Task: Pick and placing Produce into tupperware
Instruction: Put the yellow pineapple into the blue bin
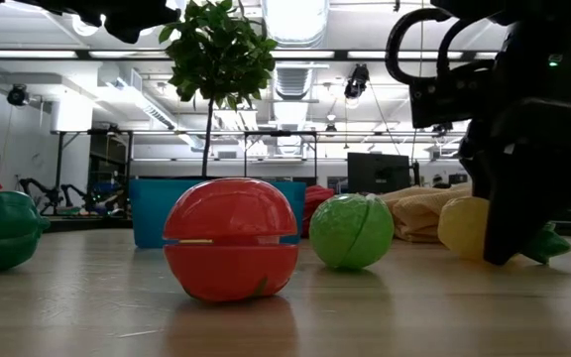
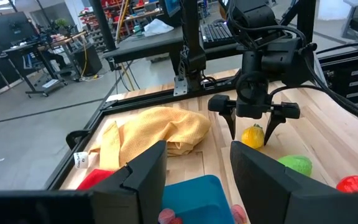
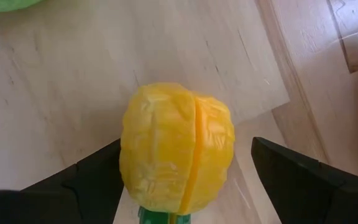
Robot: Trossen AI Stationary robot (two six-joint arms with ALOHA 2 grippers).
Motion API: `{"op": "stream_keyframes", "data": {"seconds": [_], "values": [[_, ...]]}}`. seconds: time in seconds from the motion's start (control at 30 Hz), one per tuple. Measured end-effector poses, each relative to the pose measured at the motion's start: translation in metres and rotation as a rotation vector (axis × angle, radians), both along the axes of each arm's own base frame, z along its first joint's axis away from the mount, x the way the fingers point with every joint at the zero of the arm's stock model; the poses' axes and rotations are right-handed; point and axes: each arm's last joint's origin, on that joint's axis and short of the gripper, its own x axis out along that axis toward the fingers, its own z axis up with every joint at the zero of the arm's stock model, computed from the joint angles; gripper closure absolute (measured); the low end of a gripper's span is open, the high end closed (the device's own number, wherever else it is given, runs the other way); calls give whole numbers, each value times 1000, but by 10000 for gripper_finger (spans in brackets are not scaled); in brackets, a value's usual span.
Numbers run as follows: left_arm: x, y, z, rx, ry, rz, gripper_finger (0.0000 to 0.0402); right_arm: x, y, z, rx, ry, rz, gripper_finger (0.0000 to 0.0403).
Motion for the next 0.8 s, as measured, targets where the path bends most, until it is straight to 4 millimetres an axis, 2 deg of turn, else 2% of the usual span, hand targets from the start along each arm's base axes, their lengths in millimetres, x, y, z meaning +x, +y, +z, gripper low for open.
{"op": "stream_keyframes", "data": {"seconds": [0.17, 0.53, 0.8], "values": [[0, 0, 0, 0, 1, 0, 237, 0, 0, 0, -6, -3, -1, 90], [0, 0, 0, 0, 2, 0, 237, 0, -1, 0, -10, -4, -2, 198], [0, 0, 0, 0, 1, 0, 237, 0, -1, 1, -9, 0, -1, 201]]}}
